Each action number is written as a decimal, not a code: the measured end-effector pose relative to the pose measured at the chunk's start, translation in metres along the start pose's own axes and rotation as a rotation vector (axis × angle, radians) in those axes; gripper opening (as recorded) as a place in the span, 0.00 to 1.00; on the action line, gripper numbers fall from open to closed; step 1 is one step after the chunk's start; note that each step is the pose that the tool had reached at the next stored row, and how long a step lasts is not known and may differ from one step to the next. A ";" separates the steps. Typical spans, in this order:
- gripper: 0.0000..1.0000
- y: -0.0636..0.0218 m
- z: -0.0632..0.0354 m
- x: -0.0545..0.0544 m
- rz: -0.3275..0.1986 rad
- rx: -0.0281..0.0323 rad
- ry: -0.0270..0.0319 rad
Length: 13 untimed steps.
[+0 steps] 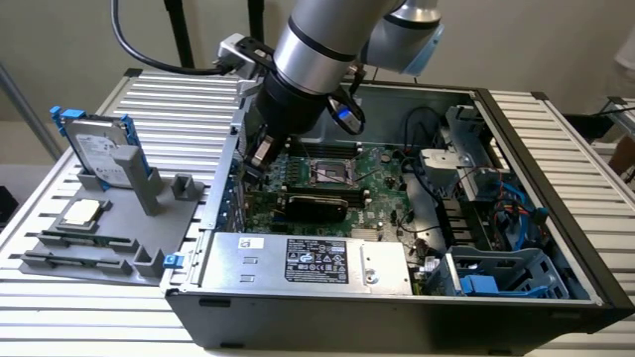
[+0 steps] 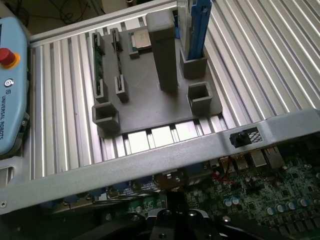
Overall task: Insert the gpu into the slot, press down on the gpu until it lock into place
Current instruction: 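Press down on the gpu until it lock into place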
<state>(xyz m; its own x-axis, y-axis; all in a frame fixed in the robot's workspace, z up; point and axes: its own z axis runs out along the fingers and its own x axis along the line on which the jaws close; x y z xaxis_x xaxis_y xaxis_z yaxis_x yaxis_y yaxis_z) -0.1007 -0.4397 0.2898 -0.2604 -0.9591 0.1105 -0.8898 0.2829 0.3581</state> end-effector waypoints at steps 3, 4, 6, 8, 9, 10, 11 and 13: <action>0.11 0.0021 0.0008 0.000 0.000 0.0001 0.0001; 0.11 0.0025 0.0010 0.000 0.000 0.0001 0.0000; 0.11 0.0026 0.0011 0.000 0.000 0.0001 0.0000; 0.11 0.0028 0.0011 0.000 0.000 0.0001 0.0000; 0.11 0.0028 0.0011 0.000 0.000 0.0001 0.0001; 0.11 0.0029 0.0011 0.000 0.000 0.0001 0.0001; 0.11 0.0029 0.0011 0.000 0.000 0.0001 0.0001; 0.11 0.0033 0.0012 -0.001 0.000 0.0001 -0.0001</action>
<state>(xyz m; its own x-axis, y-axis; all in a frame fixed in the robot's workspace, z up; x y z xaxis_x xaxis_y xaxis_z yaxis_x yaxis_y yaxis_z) -0.1038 -0.4380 0.2898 -0.2605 -0.9591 0.1105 -0.8898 0.2829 0.3580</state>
